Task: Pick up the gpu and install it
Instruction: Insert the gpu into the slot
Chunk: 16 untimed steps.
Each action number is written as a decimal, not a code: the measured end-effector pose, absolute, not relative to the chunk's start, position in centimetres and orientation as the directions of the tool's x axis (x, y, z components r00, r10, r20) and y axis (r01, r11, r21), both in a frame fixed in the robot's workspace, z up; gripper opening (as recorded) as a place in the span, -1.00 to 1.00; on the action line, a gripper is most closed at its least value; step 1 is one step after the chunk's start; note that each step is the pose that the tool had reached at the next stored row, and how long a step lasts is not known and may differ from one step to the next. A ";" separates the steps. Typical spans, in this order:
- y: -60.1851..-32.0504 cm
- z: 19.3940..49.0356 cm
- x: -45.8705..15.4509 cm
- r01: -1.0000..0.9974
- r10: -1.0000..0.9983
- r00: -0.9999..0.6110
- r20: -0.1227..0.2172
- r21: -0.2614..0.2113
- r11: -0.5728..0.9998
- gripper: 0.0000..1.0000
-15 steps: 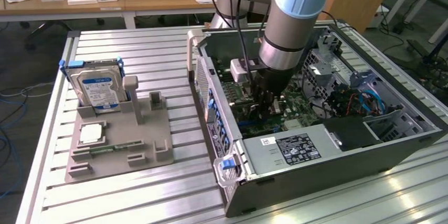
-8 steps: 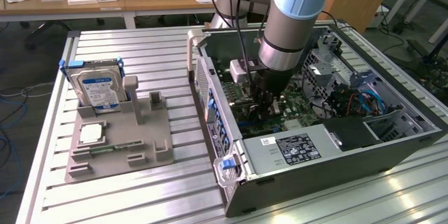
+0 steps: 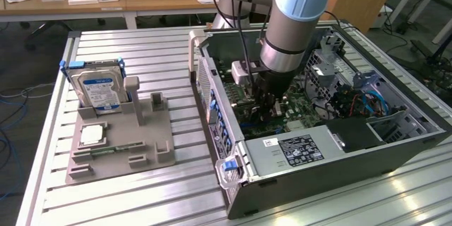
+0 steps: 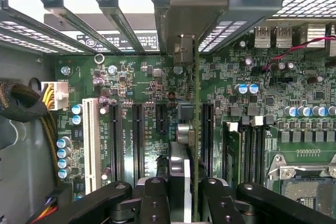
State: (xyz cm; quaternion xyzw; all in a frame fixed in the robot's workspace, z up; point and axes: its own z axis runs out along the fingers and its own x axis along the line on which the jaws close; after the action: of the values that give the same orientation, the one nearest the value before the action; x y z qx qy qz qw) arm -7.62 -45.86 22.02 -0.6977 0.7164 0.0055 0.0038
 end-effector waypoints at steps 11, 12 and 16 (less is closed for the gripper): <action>-45.8 21.9 -7.6 -1.000 -1.000 -0.027 -0.014 0.002 0.027 -0.44; -45.8 21.9 -7.6 -1.000 -1.000 -0.027 -0.014 0.002 0.027 -0.44; -45.8 21.6 -7.6 -1.000 -1.000 -0.026 -0.013 0.002 0.026 -0.44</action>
State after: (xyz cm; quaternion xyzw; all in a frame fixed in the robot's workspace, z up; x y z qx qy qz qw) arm -7.61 -45.85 21.65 -0.6977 0.7164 0.0054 0.0041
